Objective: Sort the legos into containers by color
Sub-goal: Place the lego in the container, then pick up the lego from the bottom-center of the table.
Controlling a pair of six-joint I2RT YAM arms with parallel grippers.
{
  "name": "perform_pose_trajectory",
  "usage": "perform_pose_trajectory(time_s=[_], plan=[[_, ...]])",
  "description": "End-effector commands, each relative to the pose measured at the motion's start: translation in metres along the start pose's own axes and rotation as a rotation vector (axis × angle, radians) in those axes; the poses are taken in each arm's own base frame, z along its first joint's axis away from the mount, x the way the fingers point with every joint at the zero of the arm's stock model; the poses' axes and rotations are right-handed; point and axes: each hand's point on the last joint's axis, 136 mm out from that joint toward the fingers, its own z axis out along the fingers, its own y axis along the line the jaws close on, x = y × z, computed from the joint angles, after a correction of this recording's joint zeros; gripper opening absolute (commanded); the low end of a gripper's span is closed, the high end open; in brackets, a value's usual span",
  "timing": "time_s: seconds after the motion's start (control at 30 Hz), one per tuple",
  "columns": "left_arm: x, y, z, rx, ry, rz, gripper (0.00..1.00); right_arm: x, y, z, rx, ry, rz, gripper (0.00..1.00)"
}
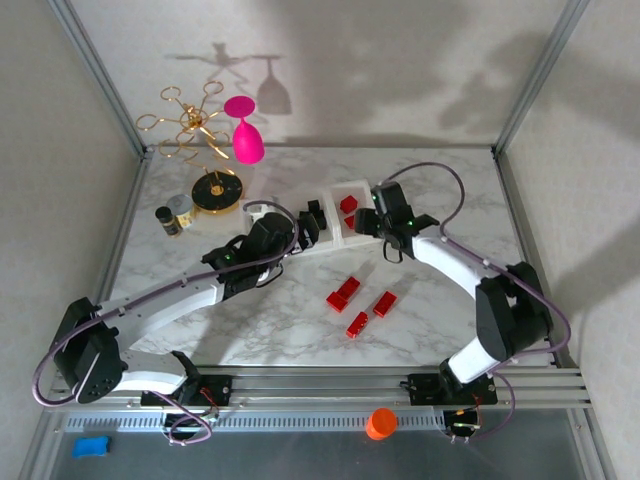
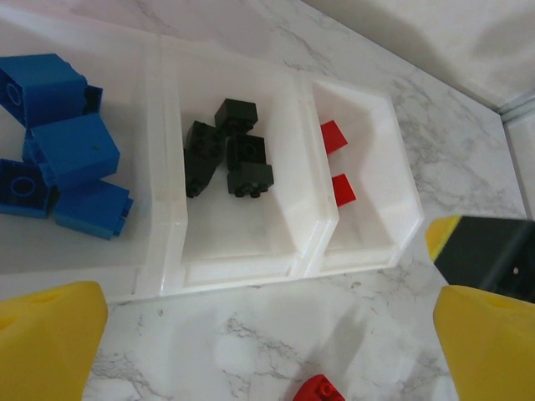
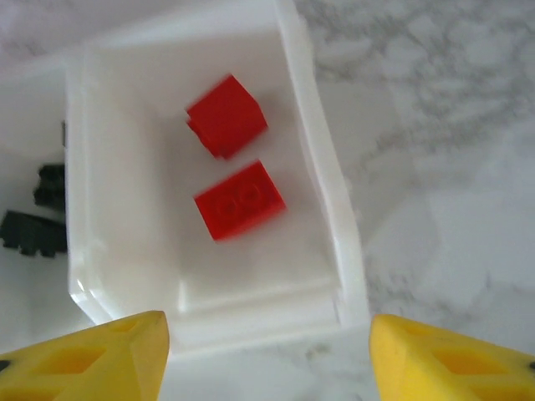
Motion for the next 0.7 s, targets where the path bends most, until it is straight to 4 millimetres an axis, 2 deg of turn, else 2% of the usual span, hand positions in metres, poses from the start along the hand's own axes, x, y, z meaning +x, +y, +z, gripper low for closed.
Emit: perform_pose_trajectory(time_s=[0.0, 0.1, 0.3, 0.47, 0.57, 0.67], plan=[[0.015, 0.003, -0.005, 0.020, 0.039, 0.022, 1.00, 0.033, -0.016, -0.014, 0.058, 0.062, 0.030, 0.68], [0.025, 0.005, -0.007, 0.032, 0.052, 0.024, 0.99, 0.059, -0.026, -0.024, 0.083, 0.080, 0.062, 0.72], [0.042, 0.000, -0.008, 0.049, 0.081, 0.024, 1.00, 0.112, -0.036, -0.027, 0.119, 0.151, 0.122, 0.77], [0.053, -0.003, -0.004, 0.023, 0.101, 0.048, 1.00, 0.140, -0.039, -0.028, 0.132, 0.182, 0.188, 0.82], [0.055, -0.005, -0.002, 0.024, 0.099, 0.046, 1.00, 0.149, -0.037, -0.026, 0.113, 0.180, 0.223, 0.84], [0.056, -0.008, -0.001, 0.023, 0.105, 0.046, 1.00, 0.160, -0.045, -0.031, 0.186, 0.188, 0.223, 0.84]])
